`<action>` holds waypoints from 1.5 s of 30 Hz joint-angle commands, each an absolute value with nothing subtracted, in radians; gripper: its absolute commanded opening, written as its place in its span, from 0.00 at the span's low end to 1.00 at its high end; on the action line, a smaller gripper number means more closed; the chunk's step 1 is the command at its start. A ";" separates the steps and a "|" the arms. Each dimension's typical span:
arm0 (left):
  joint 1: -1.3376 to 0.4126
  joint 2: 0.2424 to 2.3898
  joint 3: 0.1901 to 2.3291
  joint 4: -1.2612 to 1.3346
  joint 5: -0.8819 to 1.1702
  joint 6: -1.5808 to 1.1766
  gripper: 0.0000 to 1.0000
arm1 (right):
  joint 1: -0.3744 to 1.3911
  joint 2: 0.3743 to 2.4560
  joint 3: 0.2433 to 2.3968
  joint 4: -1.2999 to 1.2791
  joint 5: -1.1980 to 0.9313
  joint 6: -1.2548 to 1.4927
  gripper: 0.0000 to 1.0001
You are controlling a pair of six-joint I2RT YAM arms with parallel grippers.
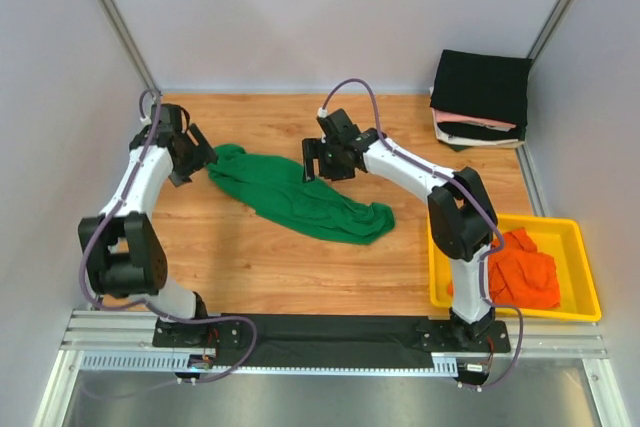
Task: Fold and stack the t-shirts
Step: Flatten the tshirt out
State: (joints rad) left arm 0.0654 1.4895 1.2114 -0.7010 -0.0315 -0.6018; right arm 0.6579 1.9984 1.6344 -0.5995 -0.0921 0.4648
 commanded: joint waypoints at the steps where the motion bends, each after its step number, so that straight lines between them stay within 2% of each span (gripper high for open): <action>1: 0.123 1.613 1.333 -0.627 0.002 -0.620 0.83 | 0.650 2.040 1.690 -0.592 -0.141 0.408 0.83; 8: 0.173 1.868 1.488 -0.614 -0.026 -0.618 0.83 | 0.650 2.082 1.643 -0.561 -0.187 0.387 0.78; 11: 0.176 1.951 1.531 -0.601 -0.009 -0.626 0.82 | 0.652 2.071 1.609 -0.542 -0.209 0.390 0.67; 14: 0.178 2.005 1.554 -0.575 -0.008 -0.638 0.81 | 0.652 2.046 1.577 -0.526 -0.199 0.390 0.48; 15: 0.176 2.032 1.560 -0.572 -0.008 -0.646 0.80 | 0.652 2.037 1.572 -0.526 -0.196 0.384 0.38; 17: 0.176 2.066 1.592 -0.571 -0.006 -0.652 0.78 | 0.652 2.026 1.571 -0.529 -0.201 0.377 0.28; 20: 0.176 2.137 1.652 -0.571 0.023 -0.663 0.69 | 0.652 2.008 1.575 -0.561 -0.189 0.362 0.00; 21: 0.176 2.170 1.686 -0.569 0.026 -0.670 0.58 | 0.650 1.999 1.575 -0.568 -0.177 0.359 0.00; 24: 0.176 2.233 1.750 -0.572 0.040 -0.672 0.45 | 0.650 1.954 1.578 -0.600 -0.154 0.341 0.00; 25: 0.176 2.249 1.799 -0.574 0.051 -0.667 0.25 | 0.652 1.941 1.582 -0.612 -0.144 0.324 0.00; 26: 0.176 2.262 1.828 -0.578 0.057 -0.664 0.10 | 0.650 1.910 1.589 -0.624 -0.135 0.315 0.00; 27: 0.176 2.281 1.862 -0.621 0.058 -0.664 0.00 | 0.650 1.893 1.592 -0.653 -0.108 0.307 0.00; 29: 0.176 2.273 1.948 -0.659 0.048 -0.666 0.00 | 0.646 1.837 1.606 -0.682 -0.068 0.282 0.00; 35: 0.176 1.998 1.959 -0.719 0.002 -0.650 0.00 | 0.621 1.672 1.713 -0.807 0.090 0.249 0.00; 39: 0.178 1.737 1.901 -0.758 -0.052 -0.615 0.00 | 0.620 1.554 1.781 -0.850 0.146 0.233 0.00; 45: 0.178 1.404 1.797 -0.801 -0.130 -0.554 0.00 | 0.621 1.301 1.732 -0.822 0.170 0.232 0.00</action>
State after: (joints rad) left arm 0.1711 1.5223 1.8519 -0.7433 -0.0689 -0.6106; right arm 0.6205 1.4120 1.7393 -0.8219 0.1234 0.2569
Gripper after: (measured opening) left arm 0.007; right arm 0.005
